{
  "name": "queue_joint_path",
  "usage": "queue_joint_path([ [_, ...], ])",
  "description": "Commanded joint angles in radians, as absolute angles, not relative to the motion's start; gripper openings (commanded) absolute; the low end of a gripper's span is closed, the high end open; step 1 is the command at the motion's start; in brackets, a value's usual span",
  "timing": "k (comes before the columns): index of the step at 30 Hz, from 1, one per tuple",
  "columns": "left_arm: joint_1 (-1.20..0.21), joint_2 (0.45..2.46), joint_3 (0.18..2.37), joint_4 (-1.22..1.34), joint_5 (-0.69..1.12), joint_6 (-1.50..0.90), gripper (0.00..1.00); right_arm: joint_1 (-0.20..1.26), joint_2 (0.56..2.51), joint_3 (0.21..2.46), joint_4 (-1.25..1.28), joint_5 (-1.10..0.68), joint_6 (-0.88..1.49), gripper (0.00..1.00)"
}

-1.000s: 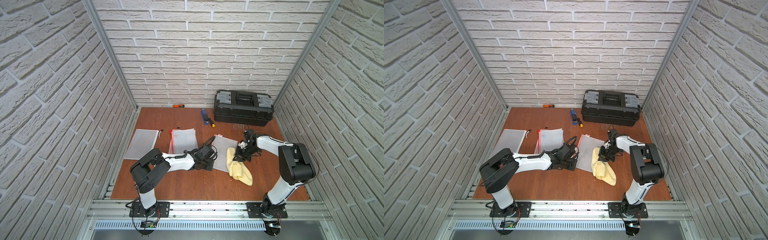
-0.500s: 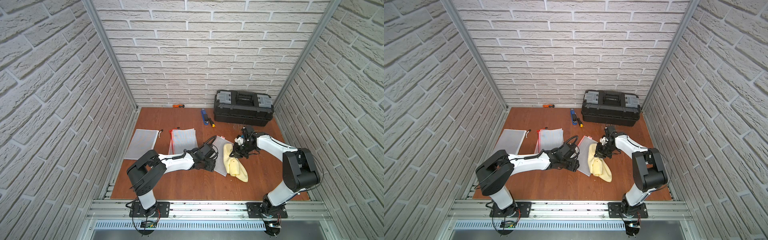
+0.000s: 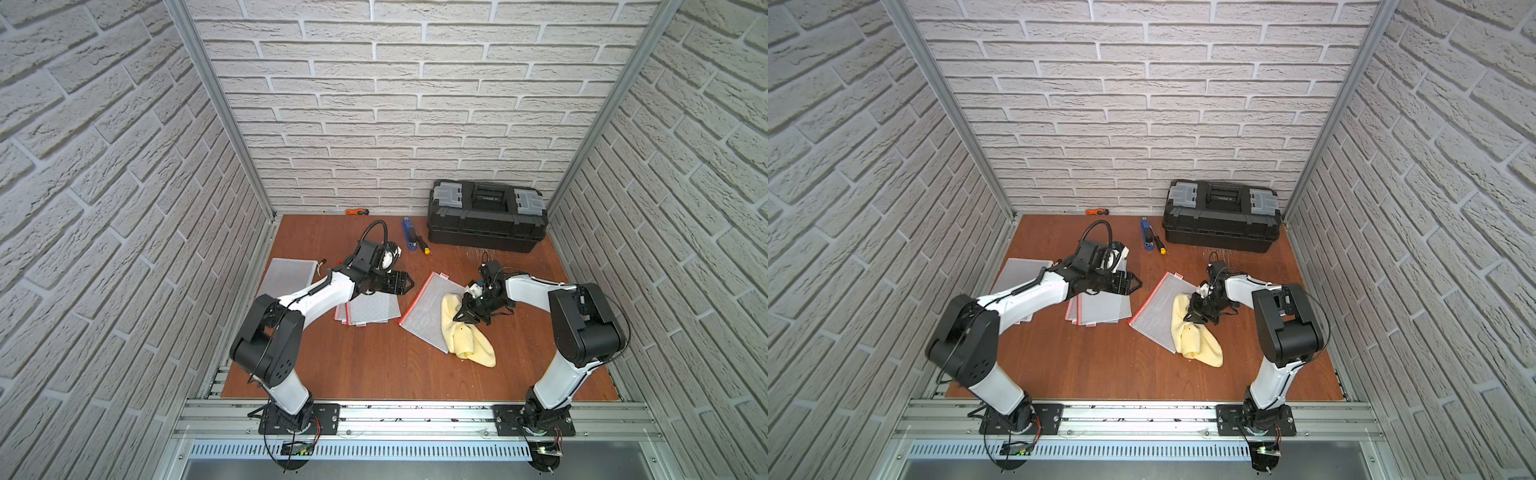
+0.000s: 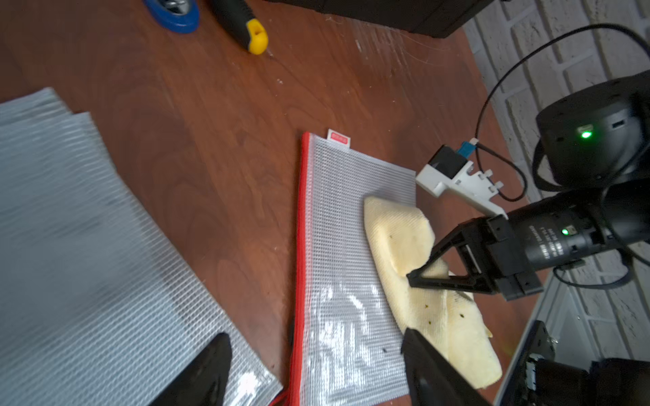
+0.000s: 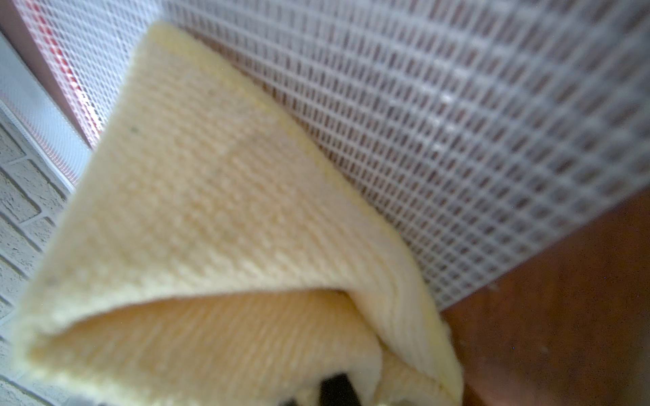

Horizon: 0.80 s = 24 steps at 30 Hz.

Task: Wipe the document bag
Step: Adjust the document bag at the center of the board.

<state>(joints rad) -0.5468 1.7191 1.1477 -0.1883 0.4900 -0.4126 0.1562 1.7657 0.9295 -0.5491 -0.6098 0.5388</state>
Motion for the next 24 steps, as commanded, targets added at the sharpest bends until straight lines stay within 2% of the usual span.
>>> queue_joint_path([
  [1, -0.559, 1.810, 1.210, -0.245, 0.704, -0.278, 0.74, 0.158, 1.766, 0.887, -0.521, -0.570, 0.556, 0.02],
  [15, -0.527, 1.960, 1.223, -0.259, 0.677, -0.252, 0.70, 0.160, 1.744, 0.891, -0.526, -0.583, 0.548, 0.02],
  [24, -0.568, 1.987, 1.200, -0.261, 0.703, -0.246, 0.60, 0.161, 1.731, 0.895, -0.534, -0.584, 0.551, 0.02],
])
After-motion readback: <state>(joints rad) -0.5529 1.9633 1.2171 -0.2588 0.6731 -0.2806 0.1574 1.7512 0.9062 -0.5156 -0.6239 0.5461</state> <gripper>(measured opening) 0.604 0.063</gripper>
